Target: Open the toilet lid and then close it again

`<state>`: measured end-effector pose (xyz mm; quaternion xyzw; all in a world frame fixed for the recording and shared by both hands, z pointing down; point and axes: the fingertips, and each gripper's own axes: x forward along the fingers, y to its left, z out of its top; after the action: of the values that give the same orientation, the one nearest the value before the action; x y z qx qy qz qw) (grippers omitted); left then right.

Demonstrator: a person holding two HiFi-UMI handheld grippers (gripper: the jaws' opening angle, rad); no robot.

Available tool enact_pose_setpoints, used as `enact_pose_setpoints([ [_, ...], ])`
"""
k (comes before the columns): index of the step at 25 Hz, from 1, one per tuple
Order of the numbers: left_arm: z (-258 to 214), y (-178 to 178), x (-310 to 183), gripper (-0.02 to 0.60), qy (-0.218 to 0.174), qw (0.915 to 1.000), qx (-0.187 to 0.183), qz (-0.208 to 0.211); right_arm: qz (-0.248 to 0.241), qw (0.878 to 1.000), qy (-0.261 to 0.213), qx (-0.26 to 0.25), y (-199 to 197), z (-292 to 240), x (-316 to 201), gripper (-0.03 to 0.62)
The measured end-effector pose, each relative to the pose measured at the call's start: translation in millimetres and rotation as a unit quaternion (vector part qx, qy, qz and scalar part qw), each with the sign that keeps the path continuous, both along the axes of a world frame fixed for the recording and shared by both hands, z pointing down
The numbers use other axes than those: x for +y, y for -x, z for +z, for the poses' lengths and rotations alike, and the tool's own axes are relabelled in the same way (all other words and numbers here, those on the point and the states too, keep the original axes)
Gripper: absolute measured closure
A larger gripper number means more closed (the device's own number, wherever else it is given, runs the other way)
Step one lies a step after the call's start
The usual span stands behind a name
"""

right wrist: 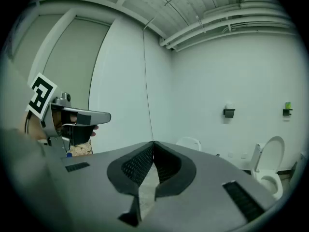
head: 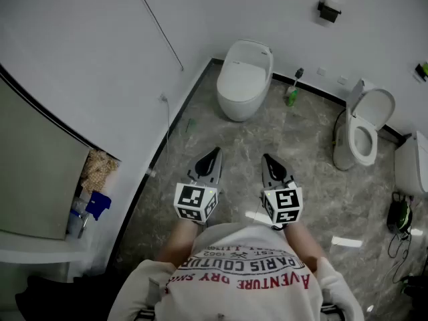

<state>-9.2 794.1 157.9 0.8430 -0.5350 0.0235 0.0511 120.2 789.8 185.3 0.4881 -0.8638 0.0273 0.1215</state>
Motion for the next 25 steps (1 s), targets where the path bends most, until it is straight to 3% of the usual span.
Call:
enact_pose_setpoints([
  [13,7,5,-2,0.575,0.006,1.0,0.003,0.002,0.007,1.0,0.009,-0.007,4,6,-2,0.579],
  [25,24,42,4,0.575,0.025,0.9991,0.018,-0.029,0.004,0.999,0.035,-0.012,27,22,-1,0.579],
])
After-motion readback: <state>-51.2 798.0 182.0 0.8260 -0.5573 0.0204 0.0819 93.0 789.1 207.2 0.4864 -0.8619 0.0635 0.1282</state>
